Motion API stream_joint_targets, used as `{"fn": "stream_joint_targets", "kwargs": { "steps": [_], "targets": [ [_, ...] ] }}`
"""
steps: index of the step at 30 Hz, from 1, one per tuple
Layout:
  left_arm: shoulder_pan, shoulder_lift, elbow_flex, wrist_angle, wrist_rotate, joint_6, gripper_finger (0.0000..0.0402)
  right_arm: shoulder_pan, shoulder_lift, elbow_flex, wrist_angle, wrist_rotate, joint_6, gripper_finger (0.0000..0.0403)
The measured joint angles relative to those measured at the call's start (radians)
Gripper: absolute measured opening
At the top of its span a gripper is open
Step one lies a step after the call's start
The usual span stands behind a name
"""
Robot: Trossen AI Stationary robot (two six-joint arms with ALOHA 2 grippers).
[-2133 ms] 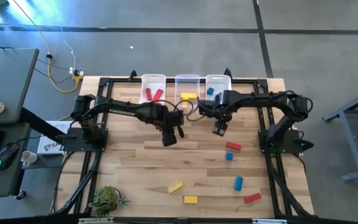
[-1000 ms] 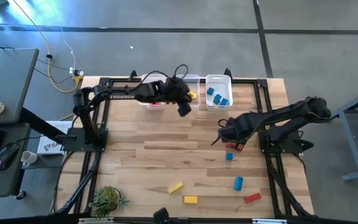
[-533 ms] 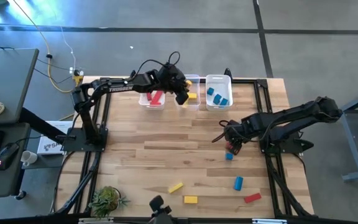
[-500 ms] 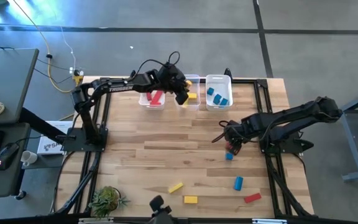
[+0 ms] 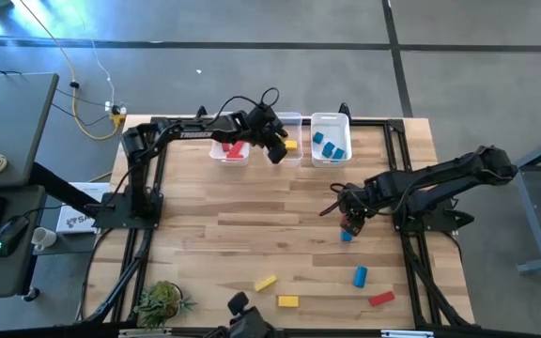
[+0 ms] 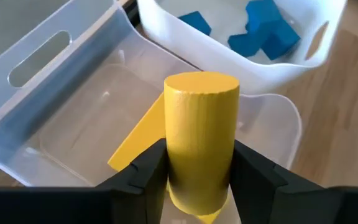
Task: Sort & place blocks by color
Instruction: Put the yellow block into the transparent bin, then put the red block into the left white bin
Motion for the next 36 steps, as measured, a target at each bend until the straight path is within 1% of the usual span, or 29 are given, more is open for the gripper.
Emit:
{"fn": "stream_joint_targets", "kwargs": {
  "steps": [4, 8, 10, 12, 16, 20, 25, 30, 36],
  "targets": [
    [0.008, 0.008, 0.0, 0.0, -0.003, -0.019, 0.0149, 0.0, 0.0, 0.0, -0.001, -0.017, 0.0, 0.0211],
    [0.011, 0.008, 0.0, 0.002, -0.003, -0.02, 0.0166, 0.0, 0.0, 0.0, -0.006, -0.059, -0.024, 0.0211],
    [0.014, 0.008, 0.0, 0.004, 0.012, -0.019, 0.0176, 0.0, 0.0, 0.0, -0.011, -0.067, -0.035, 0.0211],
    [0.017, 0.008, 0.0, 0.003, 0.027, -0.02, 0.0186, 0.0, 0.0, 0.0, -0.017, -0.063, -0.048, 0.0211],
    [0.019, 0.008, 0.0, 0.008, 0.021, -0.027, 0.0205, 0.0, 0.0, 0.0, -0.022, -0.059, -0.061, 0.0214],
    [0.019, 0.002, 0.037, -0.022, 0.027, -0.022, 0.0208, 0.0, 0.0, 0.0, -0.022, -0.036, -0.072, 0.0213],
    [0.015, 0.0, 0.142, -0.184, 0.041, 0.032, 0.0206, 0.0, 0.009, 0.001, -0.022, -0.034, -0.08, 0.0213],
    [-0.003, 0.0, 0.234, -0.346, 0.027, 0.077, 0.0205, 0.0, 0.086, 0.001, -0.022, -0.038, -0.148, 0.0213],
    [-0.033, -0.004, 0.256, -0.437, 0.025, 0.104, 0.0205, 0.0, 0.206, 0.001, -0.022, -0.041, -0.223, 0.0213]
  ]
}}
